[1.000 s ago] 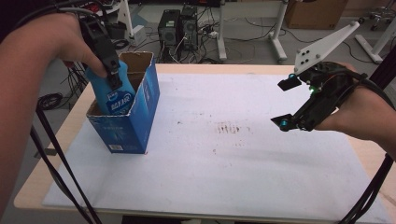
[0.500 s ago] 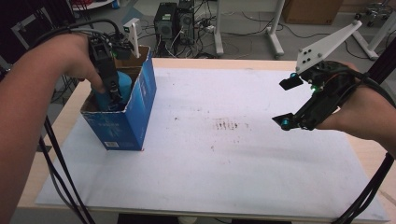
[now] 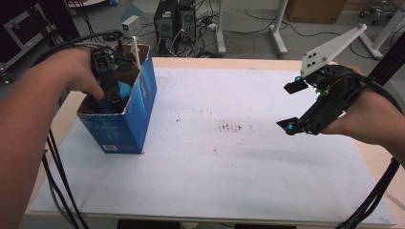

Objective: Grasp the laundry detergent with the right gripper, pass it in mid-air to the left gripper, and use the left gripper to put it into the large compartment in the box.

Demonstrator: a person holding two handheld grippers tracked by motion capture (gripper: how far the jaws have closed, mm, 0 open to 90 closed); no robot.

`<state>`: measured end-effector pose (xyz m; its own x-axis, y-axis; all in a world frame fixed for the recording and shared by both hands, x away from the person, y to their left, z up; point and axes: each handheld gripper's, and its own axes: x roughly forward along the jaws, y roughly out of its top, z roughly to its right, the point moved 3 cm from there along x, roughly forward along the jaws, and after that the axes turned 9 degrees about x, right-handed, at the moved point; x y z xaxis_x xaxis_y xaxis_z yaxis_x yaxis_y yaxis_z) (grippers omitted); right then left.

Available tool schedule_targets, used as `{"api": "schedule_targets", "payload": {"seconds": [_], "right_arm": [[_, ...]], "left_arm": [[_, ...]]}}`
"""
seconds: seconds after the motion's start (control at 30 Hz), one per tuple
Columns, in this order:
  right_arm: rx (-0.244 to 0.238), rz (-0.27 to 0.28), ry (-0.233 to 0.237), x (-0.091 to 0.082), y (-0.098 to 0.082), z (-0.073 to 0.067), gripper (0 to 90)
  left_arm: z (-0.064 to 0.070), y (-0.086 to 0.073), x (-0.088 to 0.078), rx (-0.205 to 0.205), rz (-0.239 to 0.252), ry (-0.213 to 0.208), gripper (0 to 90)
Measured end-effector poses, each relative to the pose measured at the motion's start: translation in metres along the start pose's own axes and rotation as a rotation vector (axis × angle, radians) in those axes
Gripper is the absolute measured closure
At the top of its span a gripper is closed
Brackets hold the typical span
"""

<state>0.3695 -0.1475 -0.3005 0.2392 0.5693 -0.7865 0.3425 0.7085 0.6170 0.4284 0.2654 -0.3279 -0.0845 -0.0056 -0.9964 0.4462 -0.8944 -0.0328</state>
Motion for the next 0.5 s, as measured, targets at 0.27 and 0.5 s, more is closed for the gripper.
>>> {"api": "schedule_targets", "payload": {"seconds": [0.27,0.5], "right_arm": [[-0.004,-0.002,0.006,0.002,0.001,-0.001,0.6],[-0.006,-0.001,0.008,0.002,0.001,-0.002,0.6]], "left_arm": [[0.000,-0.001,-0.005,-0.036,0.009,-0.012,31.2],[0.001,-0.004,-0.021,-0.039,0.012,0.004,28.6]]}}
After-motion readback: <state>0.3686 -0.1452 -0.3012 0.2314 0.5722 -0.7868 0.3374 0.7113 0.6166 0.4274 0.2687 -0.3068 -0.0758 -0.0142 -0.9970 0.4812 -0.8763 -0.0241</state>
